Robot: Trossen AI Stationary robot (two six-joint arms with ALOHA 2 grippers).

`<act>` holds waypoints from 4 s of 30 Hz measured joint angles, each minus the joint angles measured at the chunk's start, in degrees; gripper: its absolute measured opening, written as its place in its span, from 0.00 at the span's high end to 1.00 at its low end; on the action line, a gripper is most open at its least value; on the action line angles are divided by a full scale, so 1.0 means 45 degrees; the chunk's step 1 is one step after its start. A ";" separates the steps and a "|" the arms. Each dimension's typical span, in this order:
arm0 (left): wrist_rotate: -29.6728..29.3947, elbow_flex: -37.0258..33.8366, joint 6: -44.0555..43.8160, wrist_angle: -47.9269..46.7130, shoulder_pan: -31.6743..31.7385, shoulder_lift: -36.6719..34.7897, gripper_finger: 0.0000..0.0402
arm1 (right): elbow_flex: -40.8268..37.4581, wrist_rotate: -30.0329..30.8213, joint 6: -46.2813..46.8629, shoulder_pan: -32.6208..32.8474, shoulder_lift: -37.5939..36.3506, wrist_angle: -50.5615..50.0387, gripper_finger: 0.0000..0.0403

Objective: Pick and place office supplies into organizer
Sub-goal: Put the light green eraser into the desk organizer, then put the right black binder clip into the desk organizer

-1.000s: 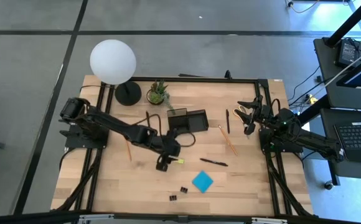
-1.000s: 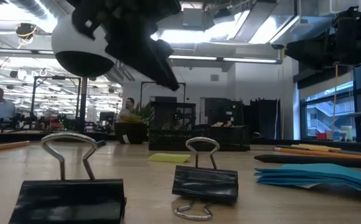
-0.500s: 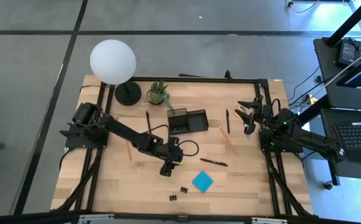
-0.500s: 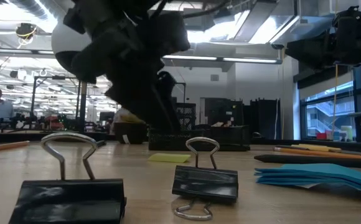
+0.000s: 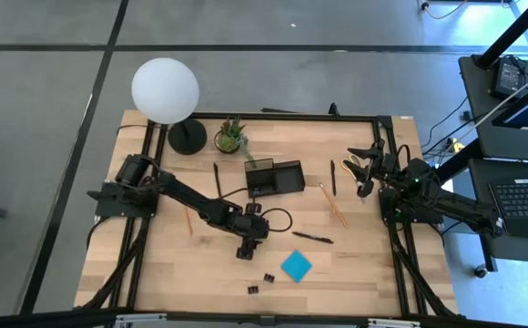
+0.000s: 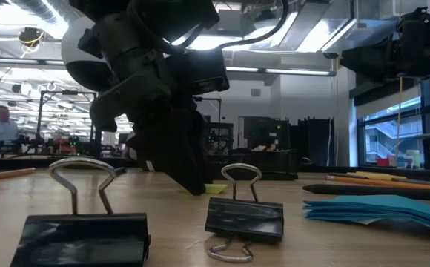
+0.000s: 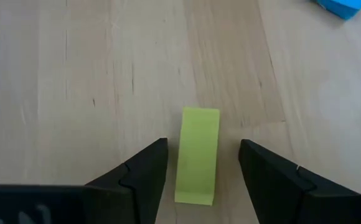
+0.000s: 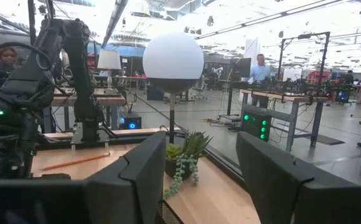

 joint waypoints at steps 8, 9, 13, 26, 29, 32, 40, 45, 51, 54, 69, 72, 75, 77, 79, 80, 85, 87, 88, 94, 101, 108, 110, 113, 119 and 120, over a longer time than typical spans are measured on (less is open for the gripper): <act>-0.0201 -0.0019 0.0246 0.0000 -0.0058 -0.0004 0.62 | -0.0003 0.0000 0.0000 -0.0001 0.0000 -0.0003 0.50; -0.0204 -0.0016 0.0258 0.0005 -0.0058 -0.0004 0.64 | -0.0002 0.0000 0.0000 0.0001 0.0000 -0.0003 0.50; -0.0214 -0.0019 0.0277 0.0005 -0.0058 0.0006 0.70 | 0.0000 0.0000 0.0000 -0.0003 0.0000 -0.0003 0.50; -0.0277 0.0092 0.0282 -0.0117 -0.0053 0.0016 0.80 | 0.0000 0.0000 -0.0005 -0.0002 0.0000 -0.0008 0.50; -0.0268 0.0175 0.0317 -0.0266 -0.0053 -0.0169 0.80 | 0.0002 0.0000 -0.0005 -0.0003 0.0000 -0.0008 0.50; -0.0491 0.0143 0.0318 -0.1206 0.0002 -0.0754 0.81 | 0.0000 0.0000 -0.0005 -0.0001 0.0000 -0.0008 0.50; -0.4656 0.0185 0.0670 -0.2581 0.0152 -0.2874 0.82 | 0.0001 0.0000 -0.0032 0.0000 -0.0005 -0.0046 0.50; -0.5498 0.0204 0.1272 -0.2690 0.0837 -0.3269 0.82 | 0.0002 0.0000 -0.0029 0.0001 -0.0005 -0.0037 0.50; -0.5248 0.0214 0.1622 -0.2532 0.1969 -0.3136 0.82 | -0.0001 0.0000 -0.0037 0.0001 -0.0005 -0.0027 0.50; -0.5071 0.0214 0.1523 -0.2459 0.2430 -0.3088 0.82 | 0.0000 0.0000 -0.0057 -0.0003 -0.0005 -0.0027 0.50; -0.4391 0.0223 0.1078 -0.1784 0.3167 -0.1683 0.82 | 0.0000 0.0000 -0.0104 -0.0002 -0.0005 -0.0032 0.50; -0.4418 0.0221 0.1076 -0.1507 0.3172 -0.1401 0.82 | -0.0003 0.0000 -0.0102 -0.0003 -0.0005 -0.0032 0.50; -0.4432 0.0228 0.1083 -0.1457 0.3172 -0.1261 0.82 | -0.0002 0.0000 -0.0102 -0.0001 -0.0005 -0.0032 0.50; -0.4459 0.0238 0.1078 -0.1448 0.3167 -0.1219 0.82 | -0.0003 0.0000 -0.0102 -0.0001 -0.0005 -0.0027 0.50; -0.4459 0.0238 0.1080 -0.1447 0.3169 -0.1213 0.81 | -0.0003 0.0000 -0.0102 0.0000 -0.0005 -0.0027 0.50; -0.4454 0.0238 0.1076 -0.1447 0.3167 -0.1213 0.81 | 0.0000 0.0000 -0.0102 0.0000 -0.0005 -0.0027 0.50; -0.4531 0.0238 0.1069 -0.1457 0.3167 -0.1213 0.78 | -0.0003 0.0000 -0.0102 -0.0001 -0.0005 -0.0027 0.50; -0.4536 0.0238 0.1078 -0.1475 0.3167 -0.1209 0.76 | -0.0003 0.0000 -0.0102 0.0001 -0.0005 -0.0027 0.50; -0.4552 0.0238 0.1078 -0.1490 0.3167 -0.1208 0.75 | 0.0002 0.0000 -0.0102 0.0001 -0.0005 -0.0027 0.50; -0.5137 0.0238 0.1503 -0.1489 0.3167 -0.1208 0.72 | -0.0002 0.0000 -0.0102 0.0000 -0.0005 -0.0027 0.50; -0.5273 0.0233 0.2007 -0.1445 0.2908 -0.1788 0.71 | 0.0002 0.0000 -0.0102 0.0000 -0.0005 -0.0027 0.50; -0.4042 0.0238 0.2523 -0.1389 0.2017 -0.3021 0.71 | -0.0001 0.0000 -0.0092 0.0000 -0.0005 -0.0022 0.50; -0.2873 0.0238 0.3267 -0.1428 0.1503 -0.3220 0.71 | 0.0002 0.0005 -0.0087 -0.0003 -0.0005 -0.0022 0.50; -0.1353 0.0238 0.4114 -0.1333 0.0573 -0.3297 0.71 | 0.0000 0.0000 -0.0068 -0.0001 -0.0005 -0.0017 0.50; -0.0419 0.0233 0.4517 -0.0135 -0.1519 -0.3297 0.71 | -0.0001 0.0000 0.0005 -0.0002 -0.0005 -0.0017 0.50; -0.0458 0.0233 0.4530 0.0414 -0.1857 -0.3297 0.71 | 0.0000 0.0000 0.0038 -0.0001 -0.0005 -0.0017 0.50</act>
